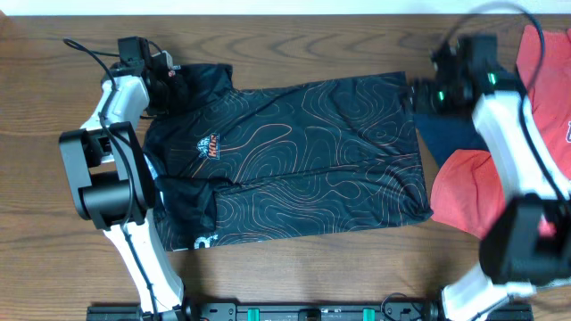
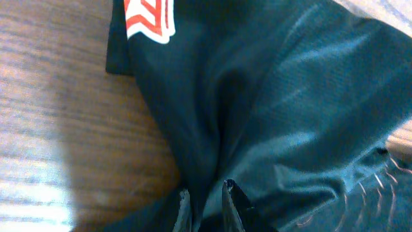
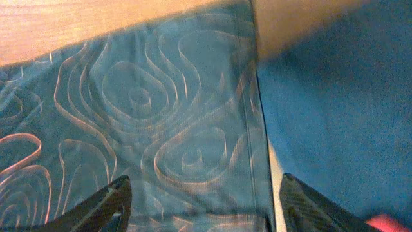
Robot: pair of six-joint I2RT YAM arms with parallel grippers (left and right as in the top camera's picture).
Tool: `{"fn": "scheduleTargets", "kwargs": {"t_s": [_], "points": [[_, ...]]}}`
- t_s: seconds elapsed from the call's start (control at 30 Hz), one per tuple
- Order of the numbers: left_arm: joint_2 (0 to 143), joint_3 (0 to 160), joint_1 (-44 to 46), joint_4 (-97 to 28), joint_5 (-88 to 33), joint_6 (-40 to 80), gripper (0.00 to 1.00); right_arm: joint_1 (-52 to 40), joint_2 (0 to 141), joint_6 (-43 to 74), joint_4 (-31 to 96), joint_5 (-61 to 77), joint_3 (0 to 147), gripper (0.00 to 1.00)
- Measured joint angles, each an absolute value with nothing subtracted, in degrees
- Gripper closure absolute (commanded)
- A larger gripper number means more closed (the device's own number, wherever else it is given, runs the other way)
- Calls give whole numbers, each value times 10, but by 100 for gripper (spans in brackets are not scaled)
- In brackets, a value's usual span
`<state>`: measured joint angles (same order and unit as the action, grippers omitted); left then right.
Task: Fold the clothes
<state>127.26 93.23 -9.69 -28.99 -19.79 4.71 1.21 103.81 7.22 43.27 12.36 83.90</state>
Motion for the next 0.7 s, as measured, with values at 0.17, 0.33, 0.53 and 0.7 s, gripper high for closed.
{"fn": "scheduleTargets", "kwargs": {"t_s": [0.17,0.33,0.53,0.7], "points": [[1262,932,-97,-306,-199,47,81,1,1198,69,434,122,999,27],[1261,932,-97,-317,-201,47,81,1,1310,75,393,105,1062,28],[1261,932,-97,-329,-202,47,81,1,1364,110,323,64,1067,31],[1261,932,-97,-337,-202,47,81,-9,1375,141,287,53,1073,37]]}}
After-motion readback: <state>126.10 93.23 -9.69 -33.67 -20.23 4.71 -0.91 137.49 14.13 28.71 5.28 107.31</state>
